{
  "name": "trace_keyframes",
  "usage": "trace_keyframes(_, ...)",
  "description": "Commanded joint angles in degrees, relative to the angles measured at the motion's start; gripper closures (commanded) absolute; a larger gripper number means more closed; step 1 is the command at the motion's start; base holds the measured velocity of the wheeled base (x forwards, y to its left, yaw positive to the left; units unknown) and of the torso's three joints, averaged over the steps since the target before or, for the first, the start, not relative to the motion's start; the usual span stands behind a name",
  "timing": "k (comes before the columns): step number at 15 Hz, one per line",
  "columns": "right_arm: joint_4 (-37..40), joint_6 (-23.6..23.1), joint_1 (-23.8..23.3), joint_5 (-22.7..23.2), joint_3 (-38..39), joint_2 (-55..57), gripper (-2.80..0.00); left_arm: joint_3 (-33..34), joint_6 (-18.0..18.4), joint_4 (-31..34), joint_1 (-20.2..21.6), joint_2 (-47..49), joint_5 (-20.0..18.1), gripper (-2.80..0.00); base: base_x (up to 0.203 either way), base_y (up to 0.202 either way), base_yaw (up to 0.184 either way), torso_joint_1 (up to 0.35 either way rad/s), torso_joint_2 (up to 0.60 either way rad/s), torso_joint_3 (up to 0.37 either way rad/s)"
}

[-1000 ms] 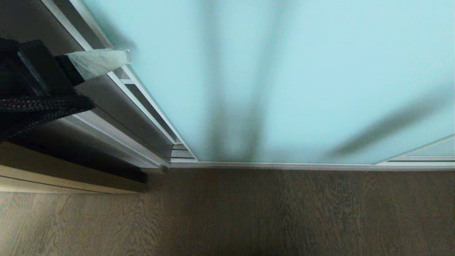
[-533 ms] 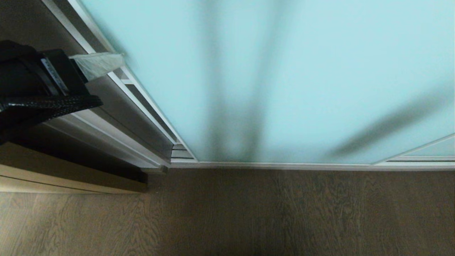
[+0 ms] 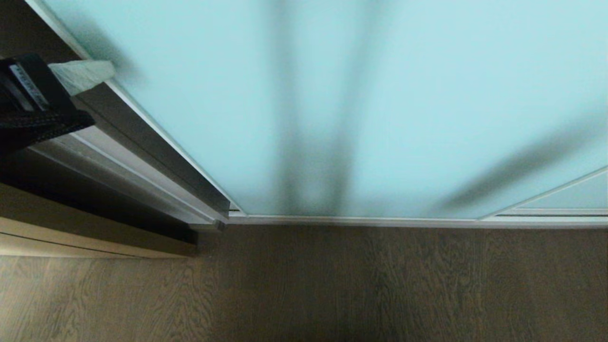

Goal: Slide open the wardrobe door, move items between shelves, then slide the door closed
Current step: Close the door

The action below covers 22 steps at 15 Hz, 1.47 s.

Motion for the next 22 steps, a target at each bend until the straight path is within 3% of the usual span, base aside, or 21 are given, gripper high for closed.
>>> trace_keyframes(1, -0.06, -0.02, 0.02, -0.02, 0.0, -0.05, 0.0, 0.39, 0.09, -0.39, 0.03, -2.58, -0.64, 0.0, 0.0, 0.0, 0.0, 0.0, 0.0, 0.0)
trace_keyframes(7, -0.06, -0.02, 0.02, -0.02, 0.0, -0.12, 0.0, 3.65, 0.36, -0.5, -0.04, -4.58, -0.97, 0.0, 0.0, 0.0, 0.0, 0.0, 0.0, 0.0)
trace_keyframes(22, -0.06, -0.02, 0.02, -0.02, 0.0, -0.11, 0.0, 2.87, -0.52, 0.17, -0.04, -6.04, -1.55, 0.0, 0.0, 0.0, 0.0, 0.0, 0.0, 0.0)
